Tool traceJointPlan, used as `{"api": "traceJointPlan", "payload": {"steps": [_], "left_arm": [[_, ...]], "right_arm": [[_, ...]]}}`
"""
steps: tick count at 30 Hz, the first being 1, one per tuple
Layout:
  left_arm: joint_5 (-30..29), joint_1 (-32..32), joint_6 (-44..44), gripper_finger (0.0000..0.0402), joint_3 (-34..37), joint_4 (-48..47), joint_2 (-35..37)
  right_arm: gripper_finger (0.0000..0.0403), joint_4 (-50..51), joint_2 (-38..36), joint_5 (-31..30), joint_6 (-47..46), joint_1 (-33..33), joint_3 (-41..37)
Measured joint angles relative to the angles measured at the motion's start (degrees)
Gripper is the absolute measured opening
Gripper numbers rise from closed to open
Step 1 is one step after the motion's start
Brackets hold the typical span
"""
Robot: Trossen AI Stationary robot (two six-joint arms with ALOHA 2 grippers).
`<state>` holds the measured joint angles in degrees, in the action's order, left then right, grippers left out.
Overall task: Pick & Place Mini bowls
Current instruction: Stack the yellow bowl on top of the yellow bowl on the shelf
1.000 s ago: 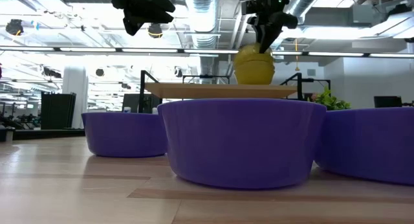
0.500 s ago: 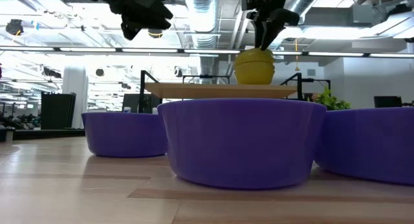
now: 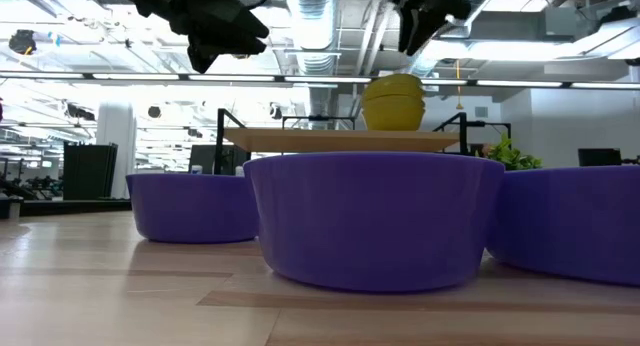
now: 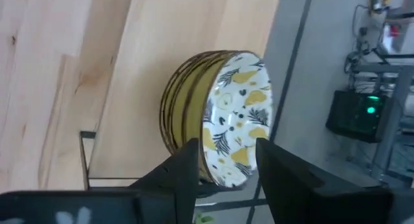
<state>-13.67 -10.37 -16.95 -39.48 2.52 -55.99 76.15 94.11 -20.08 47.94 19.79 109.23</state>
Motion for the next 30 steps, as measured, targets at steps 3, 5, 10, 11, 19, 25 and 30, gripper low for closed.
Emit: {"api": "traceJointPlan", "payload": {"steps": [3, 5, 10, 11, 19, 25, 30], "left_arm": [[0.00, 0.00, 0.04, 0.0121, 0.00, 0.21, 0.00], [0.00, 0.00, 0.04, 0.0121, 0.00, 0.45, 0.00], [0.00, -0.02, 0.02, 0.0121, 0.00, 0.61, 0.00], [0.00, -0.02, 0.02, 0.0121, 0.00, 0.71, 0.00], [0.02, 0.00, 0.20, 0.0121, 0.00, 1.15, 0.00], [0.02, -0.02, 0.18, 0.0121, -0.02, 1.42, 0.00], [0.02, -0.02, 0.19, 0.0121, -0.04, 1.44, 0.00]], "right_arm": [[0.0129, -1.47, -0.29, -0.94, -0.95, 0.57, 0.74], [0.0120, -1.82, -0.24, -0.83, -1.87, 1.83, 0.74], [0.0104, -2.31, -0.04, -0.51, -2.54, 4.92, -1.79], [0.0102, -2.35, 0.05, -0.36, -2.69, 5.34, -2.18], [0.0100, -3.73, -0.01, 2.28, -4.47, 6.08, -5.08], [0.0100, -4.67, -0.01, 2.50, -4.48, 6.14, -6.78], [0.0100, -4.67, -0.01, 2.52, -4.48, 6.17, -6.78]]}}
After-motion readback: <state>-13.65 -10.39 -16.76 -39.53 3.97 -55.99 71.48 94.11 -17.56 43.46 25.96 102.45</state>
